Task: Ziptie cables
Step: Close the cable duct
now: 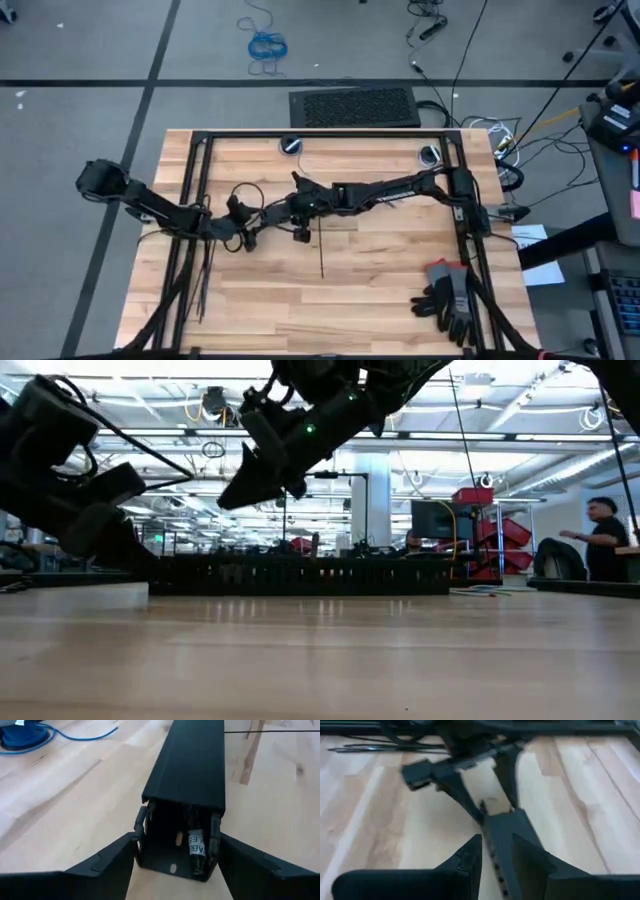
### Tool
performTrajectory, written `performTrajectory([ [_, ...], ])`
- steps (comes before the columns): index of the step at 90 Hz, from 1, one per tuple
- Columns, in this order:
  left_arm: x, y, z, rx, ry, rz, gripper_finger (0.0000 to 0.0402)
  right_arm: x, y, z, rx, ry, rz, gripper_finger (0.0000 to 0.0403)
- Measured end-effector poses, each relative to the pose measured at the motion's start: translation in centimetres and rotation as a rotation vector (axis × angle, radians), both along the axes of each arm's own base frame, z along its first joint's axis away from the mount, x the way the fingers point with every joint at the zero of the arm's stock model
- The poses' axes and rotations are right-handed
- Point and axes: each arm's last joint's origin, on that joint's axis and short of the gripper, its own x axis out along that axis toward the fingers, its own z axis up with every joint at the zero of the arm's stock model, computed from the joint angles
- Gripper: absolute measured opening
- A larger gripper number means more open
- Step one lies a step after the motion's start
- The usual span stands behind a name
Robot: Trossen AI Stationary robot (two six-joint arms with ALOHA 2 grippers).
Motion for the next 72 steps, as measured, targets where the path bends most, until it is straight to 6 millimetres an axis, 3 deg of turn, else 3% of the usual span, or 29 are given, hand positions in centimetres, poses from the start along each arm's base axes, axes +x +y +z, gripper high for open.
performTrajectory([
  [38, 0.1, 0.5, 0.0, -0.012, 0.004, 0.016, 0.0258, 1.2, -3.3, -4.7, 0.059, 0.018, -0.046, 0.0093],
  [72, 2.0, 1.0, 0.2, 0.02, 0.067, -0.01, 0.0258, 1.4, -4.5, -5.0, 0.084, -0.027, -0.059, 0.0025],
])
